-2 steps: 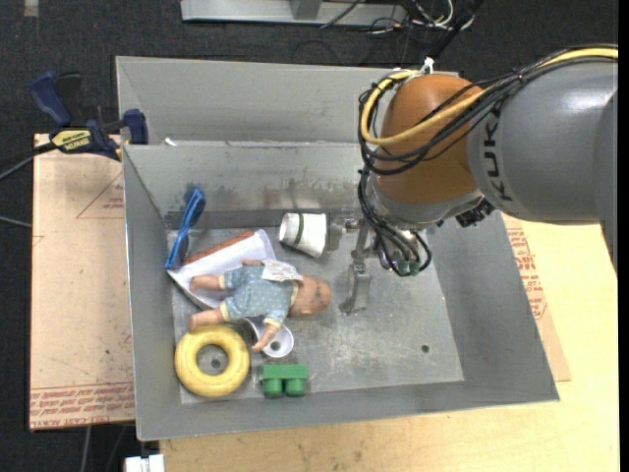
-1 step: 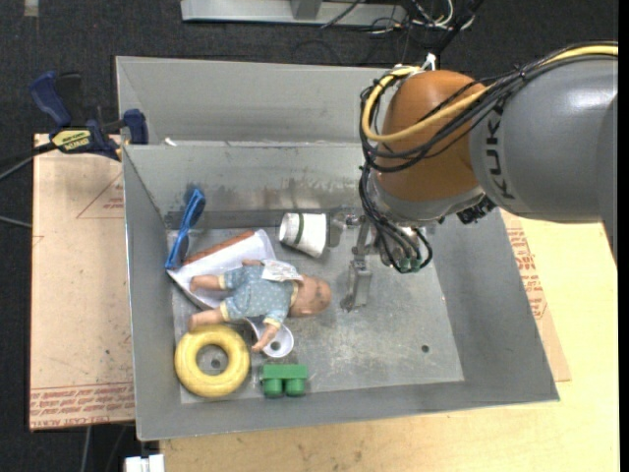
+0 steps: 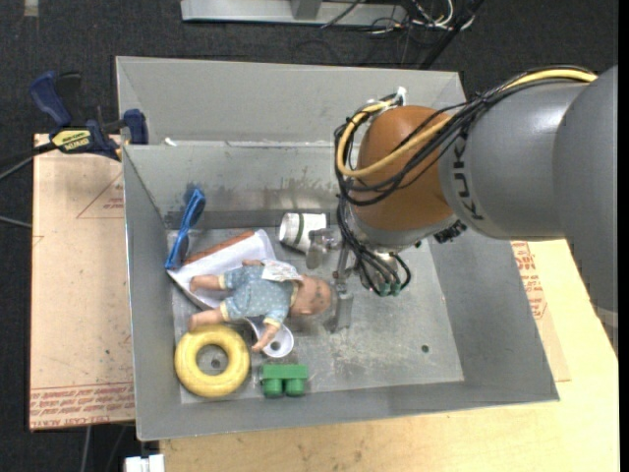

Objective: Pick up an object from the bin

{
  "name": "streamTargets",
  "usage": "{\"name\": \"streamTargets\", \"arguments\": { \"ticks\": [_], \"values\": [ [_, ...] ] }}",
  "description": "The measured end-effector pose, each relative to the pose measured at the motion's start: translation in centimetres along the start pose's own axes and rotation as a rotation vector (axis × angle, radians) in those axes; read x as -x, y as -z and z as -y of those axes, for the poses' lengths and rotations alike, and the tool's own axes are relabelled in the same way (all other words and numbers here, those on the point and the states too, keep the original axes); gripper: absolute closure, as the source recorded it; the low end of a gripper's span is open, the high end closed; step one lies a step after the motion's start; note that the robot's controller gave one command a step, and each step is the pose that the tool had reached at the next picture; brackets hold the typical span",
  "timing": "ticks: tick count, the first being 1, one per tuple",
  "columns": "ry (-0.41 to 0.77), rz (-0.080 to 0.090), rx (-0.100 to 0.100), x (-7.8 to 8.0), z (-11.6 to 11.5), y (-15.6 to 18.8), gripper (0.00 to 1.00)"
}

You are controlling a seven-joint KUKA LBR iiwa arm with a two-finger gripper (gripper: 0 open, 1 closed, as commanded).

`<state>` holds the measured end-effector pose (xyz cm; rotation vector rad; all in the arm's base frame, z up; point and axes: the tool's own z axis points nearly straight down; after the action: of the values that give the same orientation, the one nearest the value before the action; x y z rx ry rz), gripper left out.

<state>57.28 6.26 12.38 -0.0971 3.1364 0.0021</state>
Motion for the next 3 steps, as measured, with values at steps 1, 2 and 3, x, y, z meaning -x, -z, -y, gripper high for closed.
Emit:
{"name": "streamTargets", "arguments": {
  "ticks": [1,2,3],
  "values": [
    [0.048,-0.003,0.001,0.1,-3.8,-4.6,1.00],
    [0.048,-0.003,0.001,0.1,-3.8,-4.6,1.00],
    [0.082,-0.002,0.002,1.4,-3.0,3.3,1.00]
  ]
}}
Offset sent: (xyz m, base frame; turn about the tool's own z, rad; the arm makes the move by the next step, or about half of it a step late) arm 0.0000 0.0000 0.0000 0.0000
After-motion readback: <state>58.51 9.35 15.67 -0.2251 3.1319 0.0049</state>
